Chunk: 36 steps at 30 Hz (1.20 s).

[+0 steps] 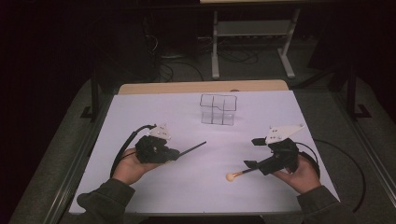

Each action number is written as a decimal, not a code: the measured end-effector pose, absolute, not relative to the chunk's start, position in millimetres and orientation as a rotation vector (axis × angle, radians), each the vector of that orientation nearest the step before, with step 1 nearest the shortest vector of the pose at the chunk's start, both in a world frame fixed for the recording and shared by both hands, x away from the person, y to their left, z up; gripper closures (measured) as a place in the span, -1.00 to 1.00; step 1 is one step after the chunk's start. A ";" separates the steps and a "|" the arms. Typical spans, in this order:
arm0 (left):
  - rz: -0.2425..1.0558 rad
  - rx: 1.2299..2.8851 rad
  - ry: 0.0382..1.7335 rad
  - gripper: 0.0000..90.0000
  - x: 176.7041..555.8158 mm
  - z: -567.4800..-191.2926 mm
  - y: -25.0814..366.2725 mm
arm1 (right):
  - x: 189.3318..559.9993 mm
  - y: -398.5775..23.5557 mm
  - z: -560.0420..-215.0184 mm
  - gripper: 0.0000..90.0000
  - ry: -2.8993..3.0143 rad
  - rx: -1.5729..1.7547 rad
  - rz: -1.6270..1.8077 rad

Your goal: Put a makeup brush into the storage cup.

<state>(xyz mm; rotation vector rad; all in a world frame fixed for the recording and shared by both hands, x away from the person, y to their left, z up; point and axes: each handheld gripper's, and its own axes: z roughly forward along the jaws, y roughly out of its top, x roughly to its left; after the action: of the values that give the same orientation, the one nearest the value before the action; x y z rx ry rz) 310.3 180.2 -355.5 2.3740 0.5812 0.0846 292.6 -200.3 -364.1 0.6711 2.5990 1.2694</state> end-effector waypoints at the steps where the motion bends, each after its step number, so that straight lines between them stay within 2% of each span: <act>1: 0.081 2.383 0.567 0.86 309.6 -354.6 179.4 | 293.8 -199.2 -362.6 -0.58 2.604 0.661 1.265; 17: 0.063 2.392 0.472 0.86 297.9 -344.1 163.2 | 305.6 -177.8 -343.3 -0.55 2.692 0.533 1.244; 36: 0.023 2.427 0.331 0.86 291.4 -339.4 140.1 | 320.1 -141.3 -335.5 -0.38 2.826 0.333 1.189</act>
<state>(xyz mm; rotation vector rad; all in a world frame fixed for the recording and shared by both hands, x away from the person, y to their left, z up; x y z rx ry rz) 291.4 140.1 -339.4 2.4273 0.3312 0.0230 320.1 -141.3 -335.5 0.3331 2.8257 1.1887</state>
